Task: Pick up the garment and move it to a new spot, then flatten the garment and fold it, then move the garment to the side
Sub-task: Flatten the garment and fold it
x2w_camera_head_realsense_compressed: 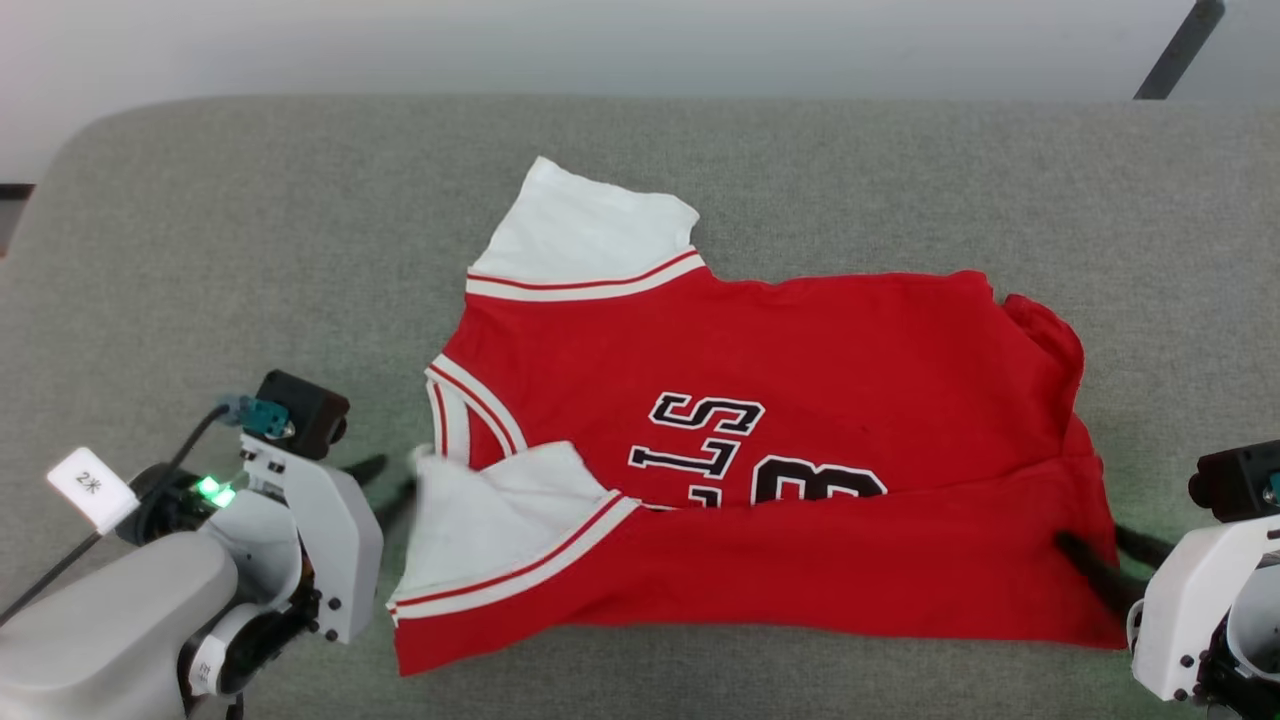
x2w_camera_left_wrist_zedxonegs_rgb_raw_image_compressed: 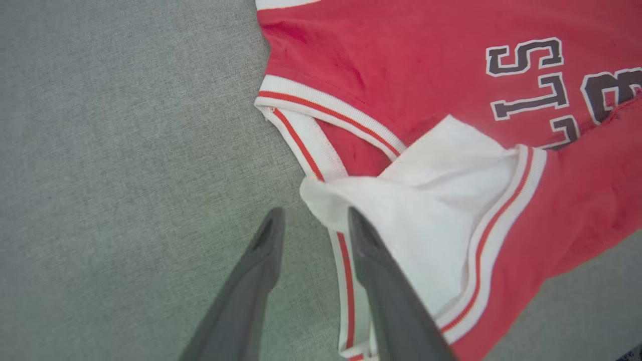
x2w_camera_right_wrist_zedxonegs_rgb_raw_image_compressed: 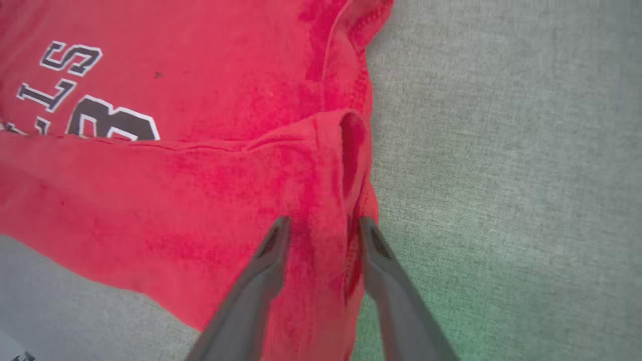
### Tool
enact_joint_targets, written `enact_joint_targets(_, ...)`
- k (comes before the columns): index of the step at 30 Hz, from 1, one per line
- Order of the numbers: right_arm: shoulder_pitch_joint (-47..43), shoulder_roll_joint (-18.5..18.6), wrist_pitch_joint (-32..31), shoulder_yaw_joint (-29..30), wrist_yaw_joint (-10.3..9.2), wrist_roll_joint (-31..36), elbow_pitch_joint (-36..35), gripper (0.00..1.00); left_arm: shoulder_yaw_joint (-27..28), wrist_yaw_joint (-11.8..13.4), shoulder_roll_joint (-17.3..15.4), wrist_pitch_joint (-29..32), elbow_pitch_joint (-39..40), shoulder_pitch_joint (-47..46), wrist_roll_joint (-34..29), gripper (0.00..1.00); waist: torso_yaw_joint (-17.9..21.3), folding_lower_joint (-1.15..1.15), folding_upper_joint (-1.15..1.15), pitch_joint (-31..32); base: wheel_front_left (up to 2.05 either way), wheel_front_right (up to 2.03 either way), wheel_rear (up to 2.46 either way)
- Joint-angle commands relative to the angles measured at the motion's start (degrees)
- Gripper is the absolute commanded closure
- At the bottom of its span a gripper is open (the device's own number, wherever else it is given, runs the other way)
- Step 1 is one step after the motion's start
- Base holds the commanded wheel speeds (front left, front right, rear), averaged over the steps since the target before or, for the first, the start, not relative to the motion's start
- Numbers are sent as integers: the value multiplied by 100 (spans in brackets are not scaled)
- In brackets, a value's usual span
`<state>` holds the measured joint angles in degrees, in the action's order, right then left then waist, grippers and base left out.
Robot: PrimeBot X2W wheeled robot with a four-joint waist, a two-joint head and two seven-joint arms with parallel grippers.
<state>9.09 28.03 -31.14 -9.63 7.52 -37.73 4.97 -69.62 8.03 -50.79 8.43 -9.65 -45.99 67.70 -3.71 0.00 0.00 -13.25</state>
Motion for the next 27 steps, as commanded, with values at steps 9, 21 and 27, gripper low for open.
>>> enact_joint_targets(9,-7,14,88,49,-6,19,-160,0,105,134,-97,-213,236,192,112,0,-130,0,0,318,0,0,0)
enact_joint_targets(21,-348,11,805,154,-6,144,-632,0,213,796,-549,-372,1345,917,656,0,-127,0,0,652,0,0,0)
enact_joint_targets(27,-597,-136,1018,319,-6,195,-986,0,220,1075,-717,-260,1608,1289,1088,0,64,0,0,669,0,0,0)
